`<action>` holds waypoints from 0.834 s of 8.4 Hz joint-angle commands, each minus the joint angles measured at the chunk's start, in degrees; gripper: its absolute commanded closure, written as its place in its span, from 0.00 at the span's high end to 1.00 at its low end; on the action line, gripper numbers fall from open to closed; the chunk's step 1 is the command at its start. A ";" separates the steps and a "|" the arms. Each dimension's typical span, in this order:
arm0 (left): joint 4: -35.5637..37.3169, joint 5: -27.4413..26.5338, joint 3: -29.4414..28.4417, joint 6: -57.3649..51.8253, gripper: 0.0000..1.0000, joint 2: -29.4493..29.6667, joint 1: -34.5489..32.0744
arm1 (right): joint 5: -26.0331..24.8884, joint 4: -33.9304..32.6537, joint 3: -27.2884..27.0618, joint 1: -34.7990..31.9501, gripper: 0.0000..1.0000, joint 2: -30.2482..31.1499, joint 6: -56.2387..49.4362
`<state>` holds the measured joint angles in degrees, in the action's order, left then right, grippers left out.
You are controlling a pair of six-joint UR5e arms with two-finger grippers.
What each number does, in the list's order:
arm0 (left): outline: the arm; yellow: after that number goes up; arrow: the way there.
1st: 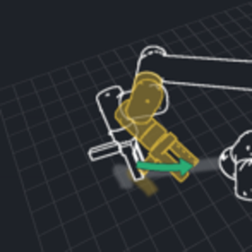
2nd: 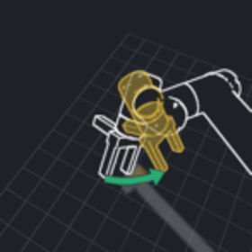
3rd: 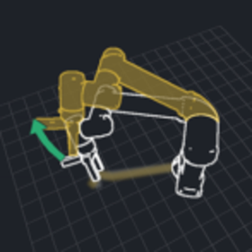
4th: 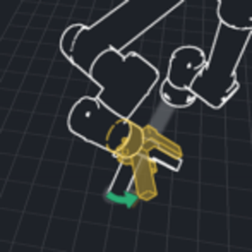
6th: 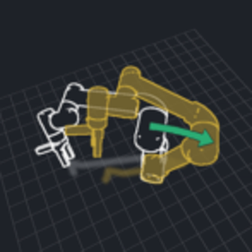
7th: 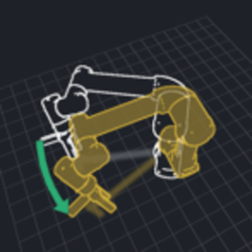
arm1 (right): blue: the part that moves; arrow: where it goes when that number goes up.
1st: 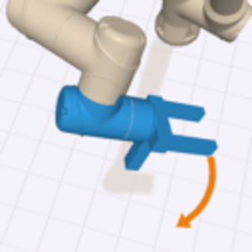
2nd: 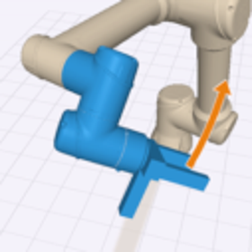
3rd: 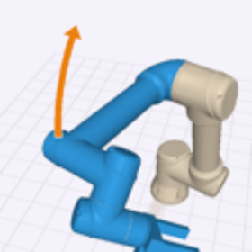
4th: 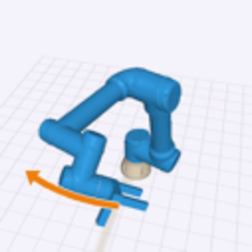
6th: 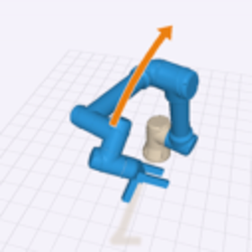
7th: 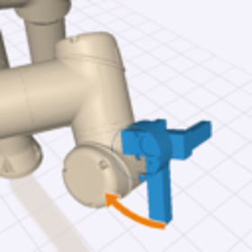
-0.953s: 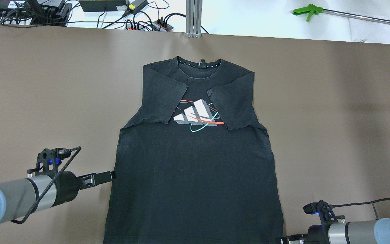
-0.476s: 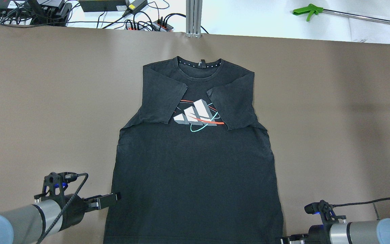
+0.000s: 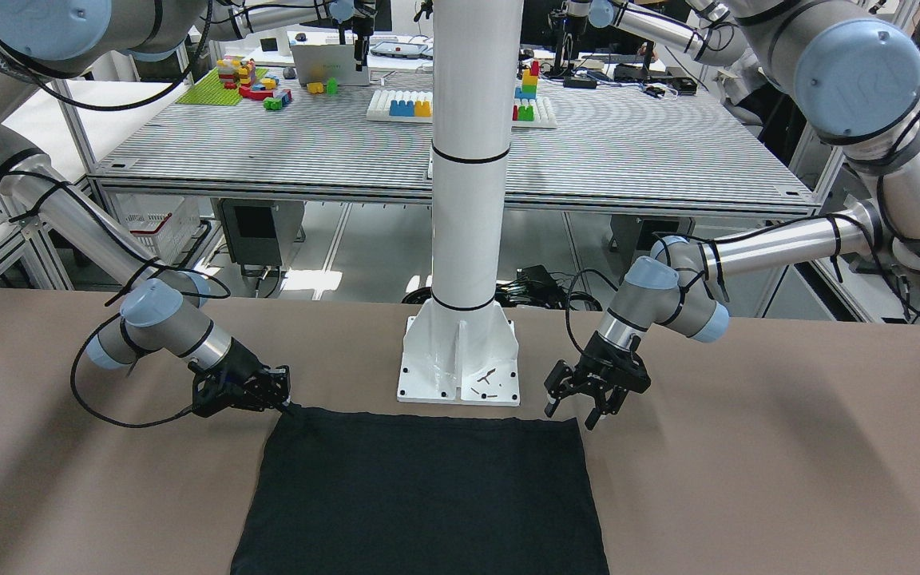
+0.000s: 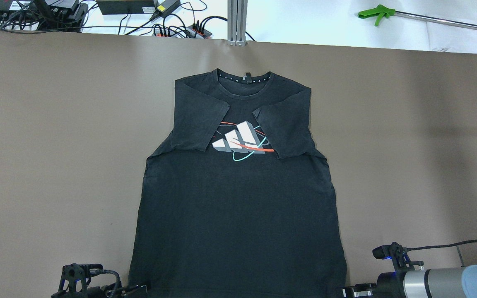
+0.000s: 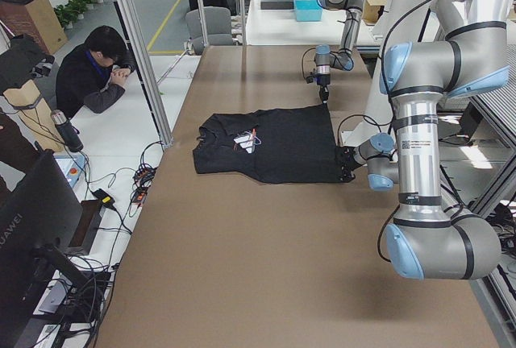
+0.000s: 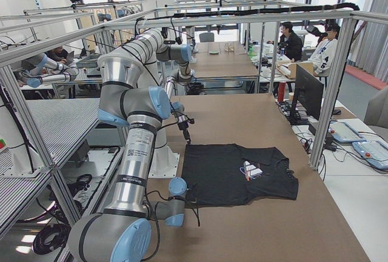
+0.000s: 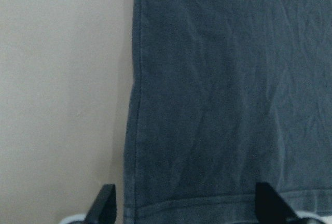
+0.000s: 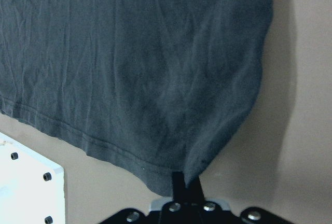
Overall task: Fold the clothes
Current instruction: 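Grasp the hem corners with both grippers and lift them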
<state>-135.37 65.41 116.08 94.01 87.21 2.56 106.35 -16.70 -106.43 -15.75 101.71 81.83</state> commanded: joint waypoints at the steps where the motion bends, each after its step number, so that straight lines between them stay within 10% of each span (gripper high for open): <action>1: 0.02 -0.46 -2.34 0.04 0.94 0.16 0.52 | 0.00 0.00 0.09 -0.07 0.00 -0.02 0.00; 2: 0.02 -0.55 -2.95 0.21 0.89 0.42 0.52 | 0.00 0.00 -0.09 -0.16 0.00 -0.02 0.00; 5: 0.02 -2.92 -2.78 1.53 0.01 0.77 2.53 | 0.09 0.00 -0.09 -0.77 0.00 -0.02 -0.09; 7: 0.02 -2.57 -2.26 1.44 0.00 1.74 2.45 | 0.61 0.00 -0.09 -1.04 0.00 -0.19 -0.18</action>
<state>-135.35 62.80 113.35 95.42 88.24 4.81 106.50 -16.70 -106.52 -16.55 101.64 81.71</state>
